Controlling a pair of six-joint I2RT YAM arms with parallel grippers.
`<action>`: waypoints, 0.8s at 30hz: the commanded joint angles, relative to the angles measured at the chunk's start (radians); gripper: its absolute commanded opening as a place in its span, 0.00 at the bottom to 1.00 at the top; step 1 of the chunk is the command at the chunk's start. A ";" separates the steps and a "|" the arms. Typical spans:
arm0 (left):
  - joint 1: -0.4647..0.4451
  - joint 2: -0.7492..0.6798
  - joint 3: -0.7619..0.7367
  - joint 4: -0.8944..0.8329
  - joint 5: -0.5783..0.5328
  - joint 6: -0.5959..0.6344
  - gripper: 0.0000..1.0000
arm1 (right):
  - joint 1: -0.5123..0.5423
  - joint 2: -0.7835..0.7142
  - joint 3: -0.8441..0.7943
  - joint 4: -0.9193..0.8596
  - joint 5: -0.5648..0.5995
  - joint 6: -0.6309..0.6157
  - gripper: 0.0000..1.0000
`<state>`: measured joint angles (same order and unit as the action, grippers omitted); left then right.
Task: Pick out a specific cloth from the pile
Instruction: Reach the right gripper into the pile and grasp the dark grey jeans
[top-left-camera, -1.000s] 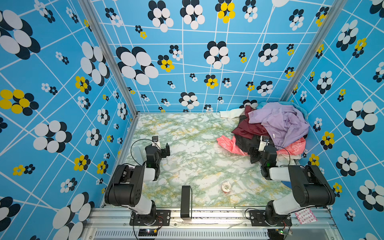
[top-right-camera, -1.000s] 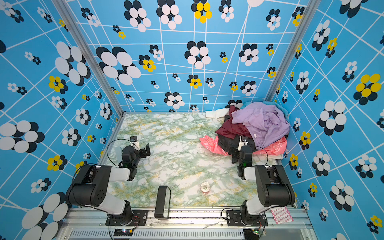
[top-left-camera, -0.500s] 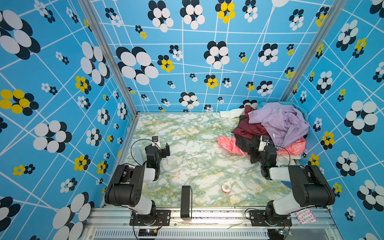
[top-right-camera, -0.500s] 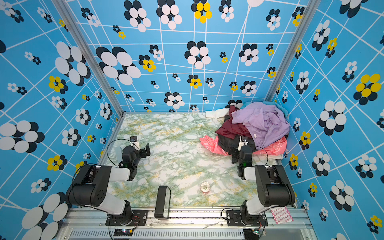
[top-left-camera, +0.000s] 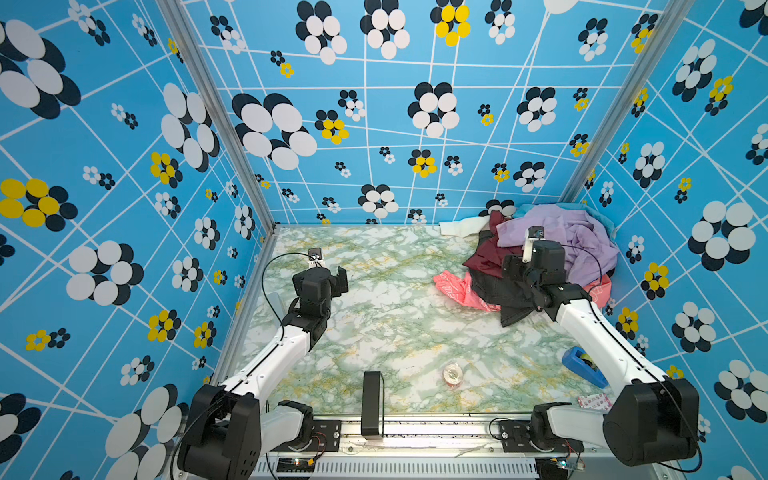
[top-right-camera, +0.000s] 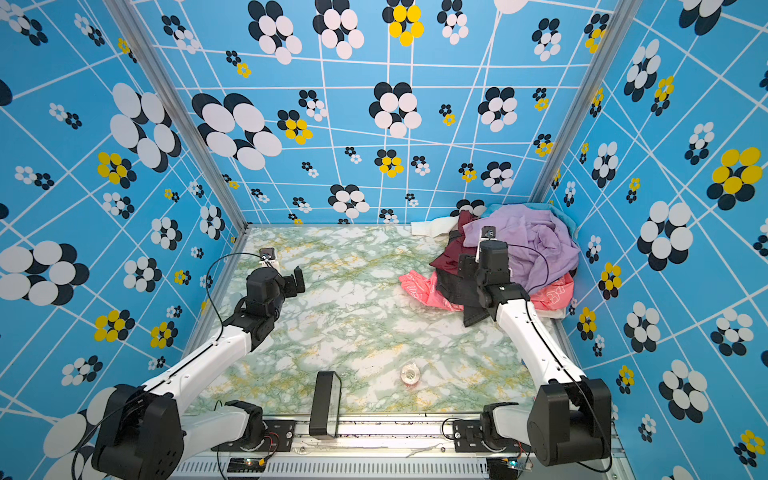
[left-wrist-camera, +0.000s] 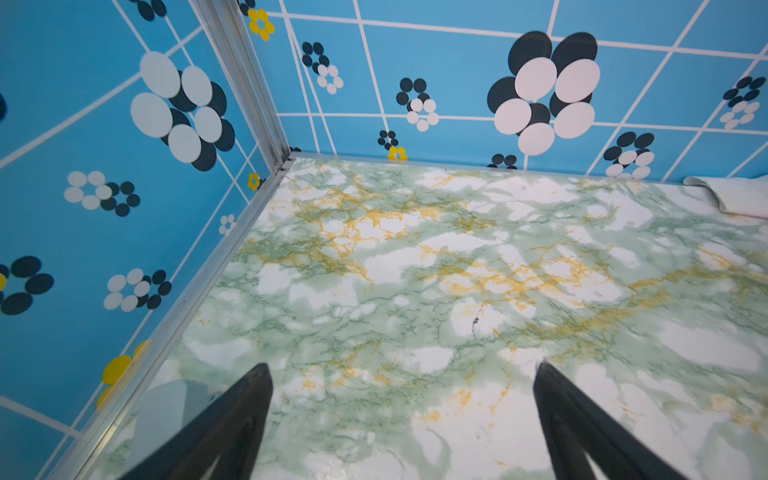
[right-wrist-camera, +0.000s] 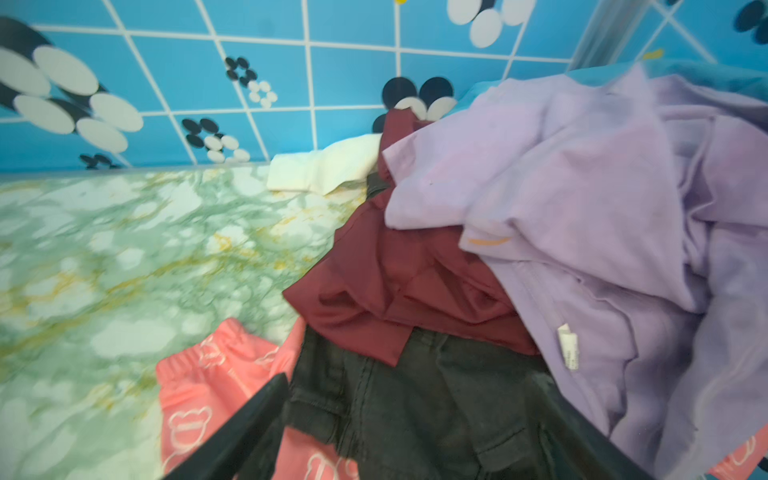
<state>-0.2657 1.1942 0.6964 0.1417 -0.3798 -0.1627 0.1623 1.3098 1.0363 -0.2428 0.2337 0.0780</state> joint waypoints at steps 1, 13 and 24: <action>-0.034 -0.012 0.055 -0.255 0.030 -0.084 0.99 | 0.069 0.092 0.068 -0.362 0.019 0.068 0.88; -0.108 0.006 0.164 -0.409 0.087 -0.143 1.00 | 0.045 0.403 0.244 -0.458 0.072 0.114 0.95; -0.120 -0.009 0.169 -0.422 0.083 -0.163 1.00 | -0.032 0.500 0.274 -0.392 -0.023 0.112 0.51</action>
<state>-0.3748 1.1946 0.8394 -0.2607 -0.3027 -0.3073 0.1368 1.7855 1.2793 -0.6426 0.2523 0.1917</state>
